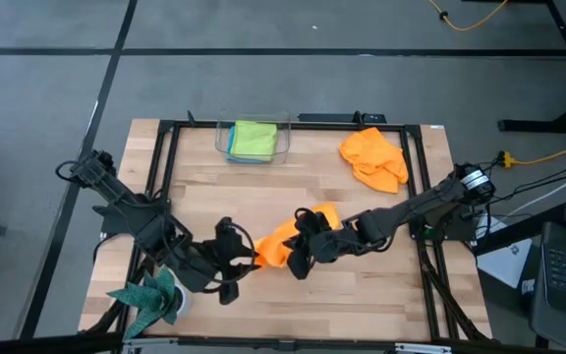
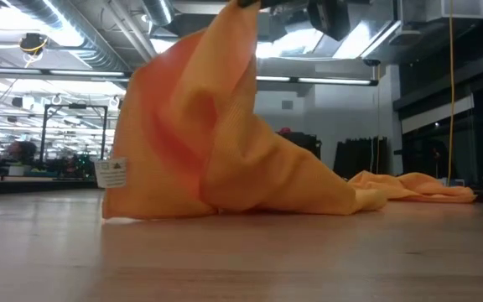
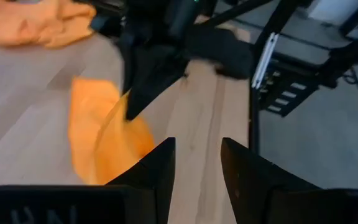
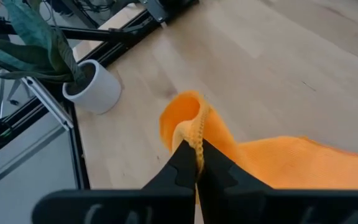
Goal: Fold microfiber towels
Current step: Fold the bottom orange microfiber cloth
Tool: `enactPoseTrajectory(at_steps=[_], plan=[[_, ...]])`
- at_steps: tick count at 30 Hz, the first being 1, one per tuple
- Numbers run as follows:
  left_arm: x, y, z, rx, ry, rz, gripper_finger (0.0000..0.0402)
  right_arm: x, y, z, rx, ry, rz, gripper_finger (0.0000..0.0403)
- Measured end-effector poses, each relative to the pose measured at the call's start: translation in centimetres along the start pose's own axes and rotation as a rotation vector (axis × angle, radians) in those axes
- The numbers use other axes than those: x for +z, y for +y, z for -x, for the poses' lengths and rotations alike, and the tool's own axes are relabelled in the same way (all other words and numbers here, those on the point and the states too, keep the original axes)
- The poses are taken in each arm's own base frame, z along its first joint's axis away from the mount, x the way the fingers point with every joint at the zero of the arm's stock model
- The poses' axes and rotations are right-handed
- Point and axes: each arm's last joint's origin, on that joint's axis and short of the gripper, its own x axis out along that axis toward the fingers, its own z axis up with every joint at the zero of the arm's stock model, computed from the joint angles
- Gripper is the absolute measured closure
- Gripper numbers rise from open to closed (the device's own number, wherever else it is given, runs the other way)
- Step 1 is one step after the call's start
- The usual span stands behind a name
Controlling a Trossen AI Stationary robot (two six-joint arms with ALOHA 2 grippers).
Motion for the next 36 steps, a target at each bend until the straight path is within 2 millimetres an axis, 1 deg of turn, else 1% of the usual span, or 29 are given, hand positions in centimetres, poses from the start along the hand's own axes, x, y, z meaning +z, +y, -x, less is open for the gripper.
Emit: enactPoseTrajectory(at_steps=[4, 7, 10, 14, 18, 20, 23, 26, 31, 34, 36], plan=[[-0.4, -0.3, -1.8, 0.024, 0.009, -0.028, 0.0280, 0.0, 0.0, 0.0, -0.007, -0.011, -0.010, 0.0402], [-1.3, -0.3, -3.7, 0.091, 0.042, -0.065, 0.0280, 0.0, 0.0, 0.0, -0.006, -0.010, -0.015, 0.0402], [-1.8, -0.2, -5.5, 0.156, 0.044, -0.080, 0.0280, -0.1, 0.1, 0.1, -0.003, -0.009, -0.014, 0.0403], [-2.3, 0.2, -7.2, 0.227, 0.046, -0.095, 0.0280, -0.5, 0.4, 0.3, 0.008, -0.002, -0.021, 0.0403], [-1.9, 0.8, -7.6, 0.273, 0.019, -0.090, 0.0280, -1.2, 1.0, 0.7, 0.024, 0.009, -0.014, 0.0403], [-1.8, 1.2, -7.8, 0.291, 0.032, -0.096, 0.0280, -1.4, 1.1, 0.8, 0.030, 0.014, -0.009, 0.0403], [-1.9, 2.0, -8.0, 0.299, 0.106, -0.112, 0.0280, -1.7, 1.3, 0.9, 0.036, 0.018, -0.003, 0.0403], [-2.3, 2.5, -8.8, 0.277, 0.194, -0.109, 0.0280, -1.7, 1.3, 0.9, 0.036, 0.017, -0.003, 0.0403], [-2.5, 2.7, -9.2, 0.298, 0.207, -0.111, 0.0280, -1.7, 1.3, 0.9, 0.035, 0.017, -0.003, 0.0403], [-2.7, 3.0, -9.5, 0.323, 0.221, -0.083, 0.0280, -1.7, 1.3, 0.9, 0.037, 0.017, -0.007, 0.0403], [-3.3, 3.4, -9.6, 0.355, 0.277, -0.096, 0.0280, -1.7, 1.4, 0.9, 0.040, 0.016, -0.008, 0.0403]])
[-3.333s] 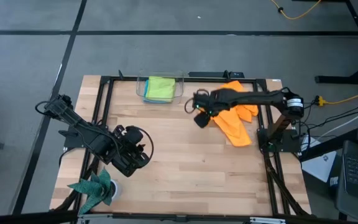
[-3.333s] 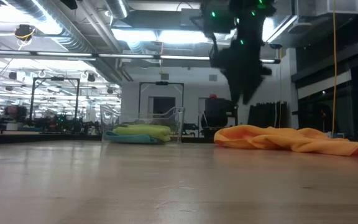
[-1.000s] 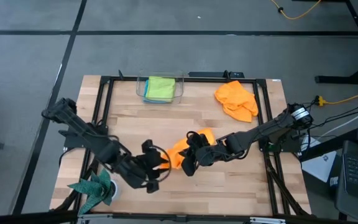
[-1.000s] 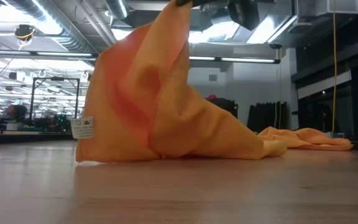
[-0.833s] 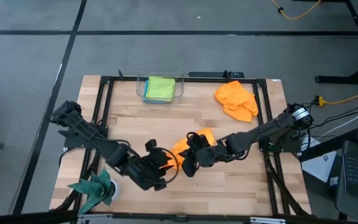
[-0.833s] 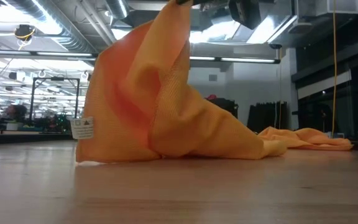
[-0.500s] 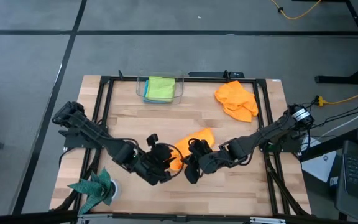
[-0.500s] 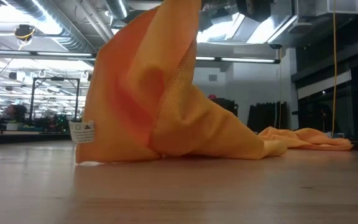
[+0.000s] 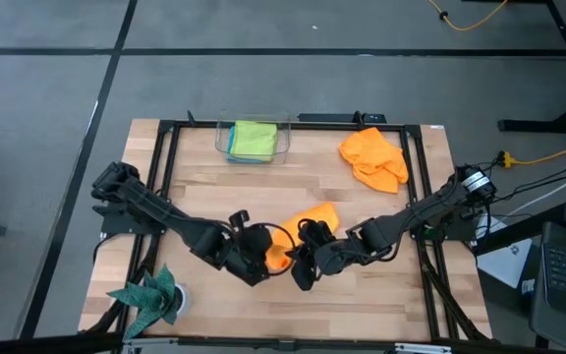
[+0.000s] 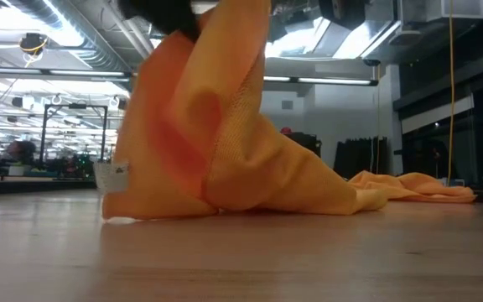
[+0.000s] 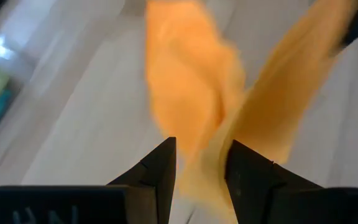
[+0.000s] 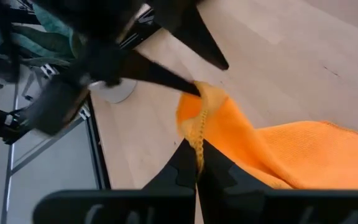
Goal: Fold microfiber towels
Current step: Fold the bottom orange microfiber cloth
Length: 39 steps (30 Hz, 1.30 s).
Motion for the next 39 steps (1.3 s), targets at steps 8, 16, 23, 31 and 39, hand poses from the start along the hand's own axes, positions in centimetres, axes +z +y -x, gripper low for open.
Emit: enactPoseTrajectory(at_steps=[8, 16, 23, 31, 39], plan=[[-2.6, -0.7, -2.3, 0.070, 0.228, -0.026, 0.0280, 0.0, 0.3, 0.4, 0.018, -0.007, -0.025, 0.0403], [-4.9, -2.8, -4.7, 0.090, 0.309, -0.077, 0.0280, 0.0, 0.4, 0.7, 0.018, -0.021, -0.023, 0.0403], [-6.4, -4.2, -5.5, 0.099, 0.314, -0.119, 0.0280, -0.3, 0.6, 0.9, 0.015, -0.022, -0.016, 0.0403], [-7.2, -4.7, -6.5, 0.158, 0.275, -0.158, 0.0280, -0.4, 0.7, 1.0, 0.015, -0.027, -0.014, 0.0403], [-7.7, -4.4, -7.0, 0.191, 0.220, -0.166, 0.0280, -0.4, 0.7, 1.0, 0.015, -0.027, -0.014, 0.0403]])
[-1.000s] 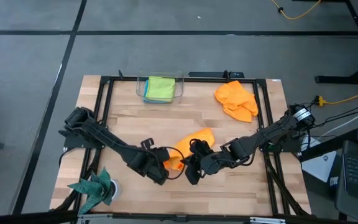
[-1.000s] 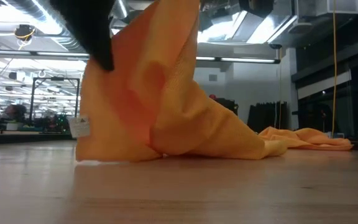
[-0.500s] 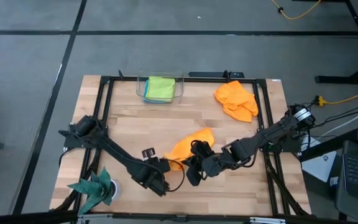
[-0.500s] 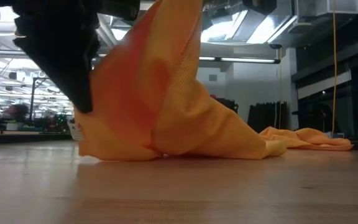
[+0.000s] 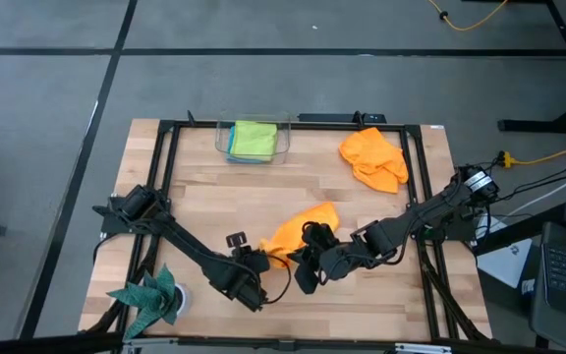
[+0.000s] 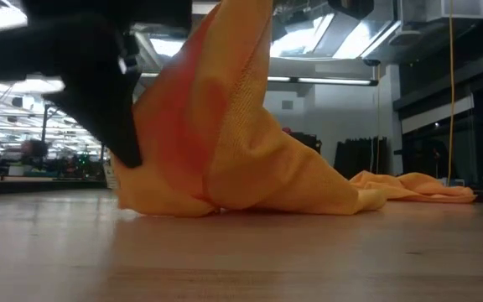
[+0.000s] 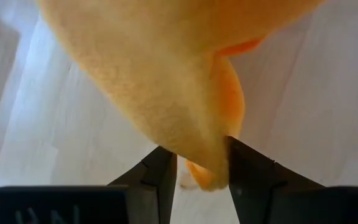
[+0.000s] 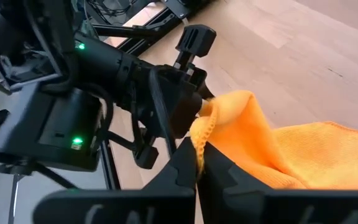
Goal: Fold microfiber towels
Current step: Fold the bottom orange microfiber cloth
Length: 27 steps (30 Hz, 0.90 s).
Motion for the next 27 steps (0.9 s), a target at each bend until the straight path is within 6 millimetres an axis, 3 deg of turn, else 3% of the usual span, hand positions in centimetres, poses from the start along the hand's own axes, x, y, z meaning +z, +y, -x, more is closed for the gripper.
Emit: enactPoseTrajectory(at_steps=[6, 14, 16, 19, 27], plan=[[-0.8, 0.1, -0.8, 0.016, 0.017, -0.016, 0.0300, 0.0, 0.0, 0.0, 0.000, 0.000, 0.001, 0.0403], [-1.5, -0.1, -1.0, -0.003, 0.033, -0.045, 0.0389, 0.0, 0.0, 0.0, 0.000, 0.001, 0.003, 0.0403], [-1.7, 0.0, -0.4, -0.017, 0.061, -0.073, 0.0395, 0.0, 0.0, 0.0, 0.003, 0.006, 0.004, 0.0403], [-1.7, 0.6, 2.0, -0.009, 0.111, -0.127, 0.0399, -0.1, -0.1, 0.0, 0.004, 0.022, 0.003, 0.0403], [0.1, 5.0, 12.4, -0.031, 0.090, -0.149, 0.0401, 0.4, 0.3, 0.4, 0.005, 0.028, -0.020, 0.0403]])
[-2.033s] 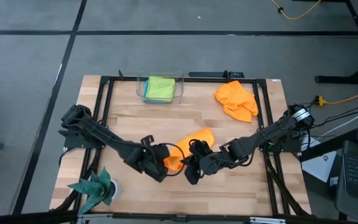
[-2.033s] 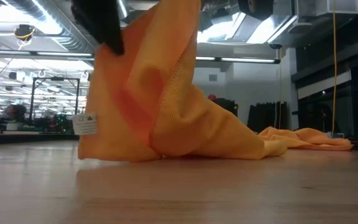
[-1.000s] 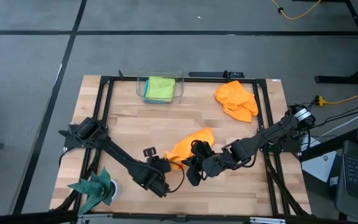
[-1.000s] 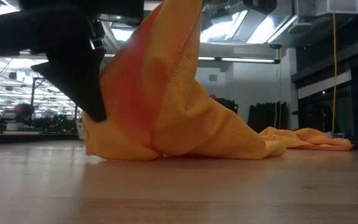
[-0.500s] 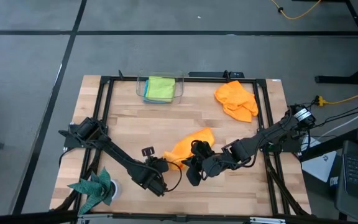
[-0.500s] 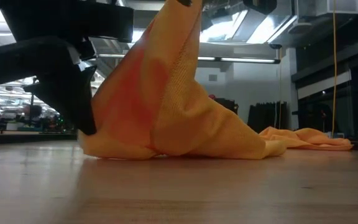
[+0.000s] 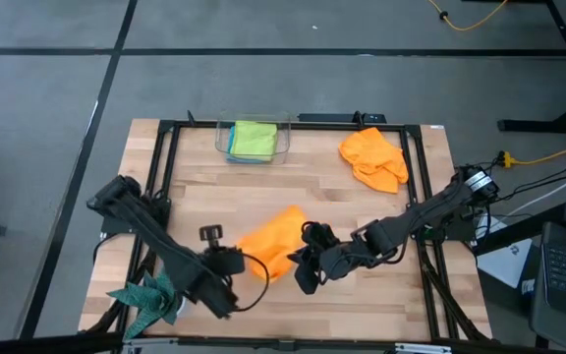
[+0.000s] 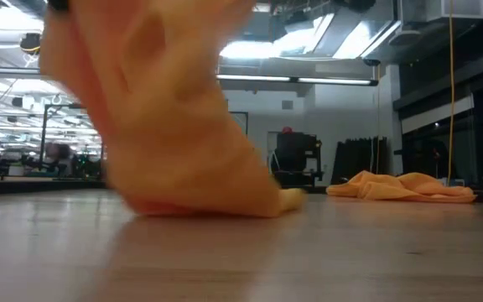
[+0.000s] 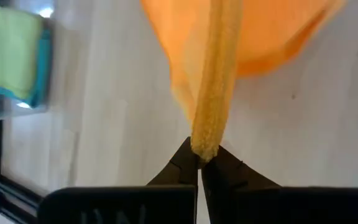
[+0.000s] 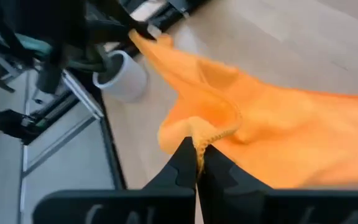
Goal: Fold microfiber towels
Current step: Fold the bottom orange microfiber cloth
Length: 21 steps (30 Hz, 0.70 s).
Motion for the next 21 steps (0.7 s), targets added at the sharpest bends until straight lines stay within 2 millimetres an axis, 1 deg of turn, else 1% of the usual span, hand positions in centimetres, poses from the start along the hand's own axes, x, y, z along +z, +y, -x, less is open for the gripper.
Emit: enactPoseTrajectory(at_steps=[4, 6, 9, 12, 14, 17, 21], plan=[[0.6, 2.5, 5.0, -0.108, -0.087, 0.051, 0.0401, 1.7, 1.2, 1.6, -0.027, 0.023, 0.027, 0.0403], [0.6, 3.8, 7.1, -0.171, -0.139, 0.060, 0.0401, 2.8, 1.7, 3.0, -0.070, 0.054, 0.087, 0.0403], [0.6, 5.9, 9.8, -0.262, -0.205, 0.111, 0.0401, 4.6, 2.3, 5.4, -0.125, 0.083, 0.121, 0.0403], [0.5, 7.4, 11.5, -0.336, -0.230, 0.140, 0.0401, 6.2, 3.0, 7.6, -0.126, 0.080, 0.132, 0.0403], [0.4, 7.9, 12.3, -0.387, -0.229, 0.150, 0.0401, 7.0, 3.6, 8.7, -0.104, 0.075, 0.153, 0.0403], [0.3, 8.1, 13.6, -0.464, -0.260, 0.167, 0.0401, 7.6, 4.6, 10.1, -0.032, 0.074, 0.172, 0.0403], [0.3, 8.4, 15.8, -0.611, -0.314, 0.160, 0.0401, 8.5, 5.8, 12.1, 0.078, 0.087, 0.156, 0.0403]])
